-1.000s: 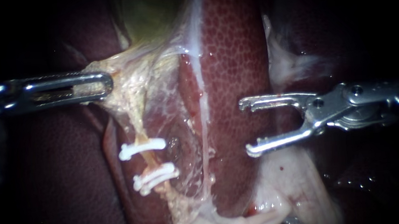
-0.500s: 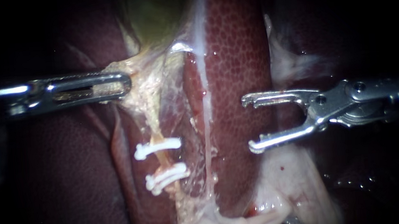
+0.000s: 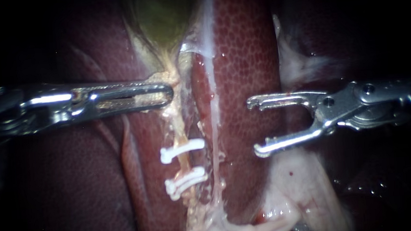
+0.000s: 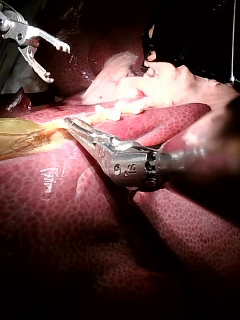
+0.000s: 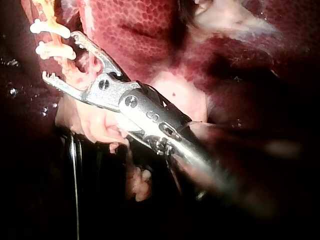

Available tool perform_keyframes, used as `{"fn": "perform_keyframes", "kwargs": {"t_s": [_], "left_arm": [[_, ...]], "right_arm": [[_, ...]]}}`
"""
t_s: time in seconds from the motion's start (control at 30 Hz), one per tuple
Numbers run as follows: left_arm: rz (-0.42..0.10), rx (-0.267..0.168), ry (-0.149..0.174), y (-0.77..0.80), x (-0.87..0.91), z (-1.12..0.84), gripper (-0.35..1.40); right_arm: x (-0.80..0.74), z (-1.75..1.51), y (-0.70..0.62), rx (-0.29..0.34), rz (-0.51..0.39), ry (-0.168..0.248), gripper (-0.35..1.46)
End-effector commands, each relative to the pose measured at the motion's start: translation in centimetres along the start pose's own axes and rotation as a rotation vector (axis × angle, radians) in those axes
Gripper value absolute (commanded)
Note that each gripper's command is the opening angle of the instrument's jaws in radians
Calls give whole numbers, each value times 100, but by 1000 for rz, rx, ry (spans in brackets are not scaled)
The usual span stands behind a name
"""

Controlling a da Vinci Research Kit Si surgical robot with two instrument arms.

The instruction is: Going back third clip left tube

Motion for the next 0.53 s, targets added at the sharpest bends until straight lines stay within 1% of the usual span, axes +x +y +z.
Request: {"fn": "perform_keyframes", "kwargs": {"t_s": [0.03,0.17,0.53], "left_arm": [[0,2,1,0,0,2,-35],[3,5,5,-1,1,4,-35],[4,7,9,2,2,2,-35]], "right_arm": [[0,0,0,0,0,0,60],[0,0,0,0,0,0,60],[0,0,-1,0,-6,0,60]]}}
